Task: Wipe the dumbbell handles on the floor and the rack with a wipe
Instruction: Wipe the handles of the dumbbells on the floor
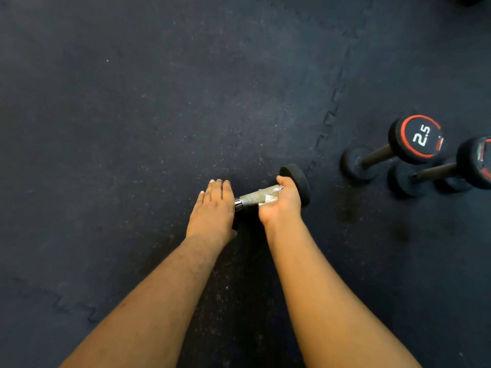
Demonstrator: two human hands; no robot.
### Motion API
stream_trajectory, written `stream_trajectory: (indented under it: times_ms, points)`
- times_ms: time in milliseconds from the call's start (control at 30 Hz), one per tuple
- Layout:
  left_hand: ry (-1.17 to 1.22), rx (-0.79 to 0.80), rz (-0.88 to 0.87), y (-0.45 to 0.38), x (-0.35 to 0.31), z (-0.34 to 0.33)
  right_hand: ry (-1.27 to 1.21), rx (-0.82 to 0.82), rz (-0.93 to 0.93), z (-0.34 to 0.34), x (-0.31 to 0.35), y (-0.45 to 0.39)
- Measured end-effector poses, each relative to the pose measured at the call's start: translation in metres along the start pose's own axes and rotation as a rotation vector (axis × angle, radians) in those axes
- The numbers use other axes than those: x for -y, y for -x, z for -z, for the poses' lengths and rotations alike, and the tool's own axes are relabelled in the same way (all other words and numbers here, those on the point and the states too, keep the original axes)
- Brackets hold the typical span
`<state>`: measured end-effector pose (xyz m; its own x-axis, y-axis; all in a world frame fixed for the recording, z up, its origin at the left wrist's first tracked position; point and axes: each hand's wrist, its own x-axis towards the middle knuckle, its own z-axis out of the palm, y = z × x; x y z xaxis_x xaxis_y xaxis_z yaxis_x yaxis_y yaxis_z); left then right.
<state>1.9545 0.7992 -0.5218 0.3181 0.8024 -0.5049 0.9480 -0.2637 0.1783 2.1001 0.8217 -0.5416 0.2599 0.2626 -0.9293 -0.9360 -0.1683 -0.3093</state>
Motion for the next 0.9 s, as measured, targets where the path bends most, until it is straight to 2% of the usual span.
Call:
stream_trajectory:
  times_ms: [200, 300, 400, 567, 700, 900]
  points:
    - [-0.008, 0.001, 0.007, 0.0, 0.0, -0.003, -0.068, 0.141, 0.004, 0.018, 0.001, 0.0]
    - [-0.008, -0.003, 0.003, 0.0, 0.0, -0.004, -0.134, 0.102, 0.024, 0.017, 0.003, 0.007]
    - [-0.003, -0.015, 0.005, 0.0, 0.0, -0.002, -0.082, 0.081, -0.004, 0.007, 0.006, -0.001]
    - [-0.002, -0.013, 0.023, 0.0, -0.002, -0.004, -0.01, 0.158, -0.001, 0.023, 0.0, 0.001]
    - [0.004, -0.011, 0.022, 0.0, -0.002, -0.004, 0.023, 0.096, 0.04, 0.017, -0.004, 0.007]
    - [0.008, -0.017, 0.023, 0.001, -0.002, -0.004, 0.172, 0.235, -0.029, 0.028, -0.008, -0.016]
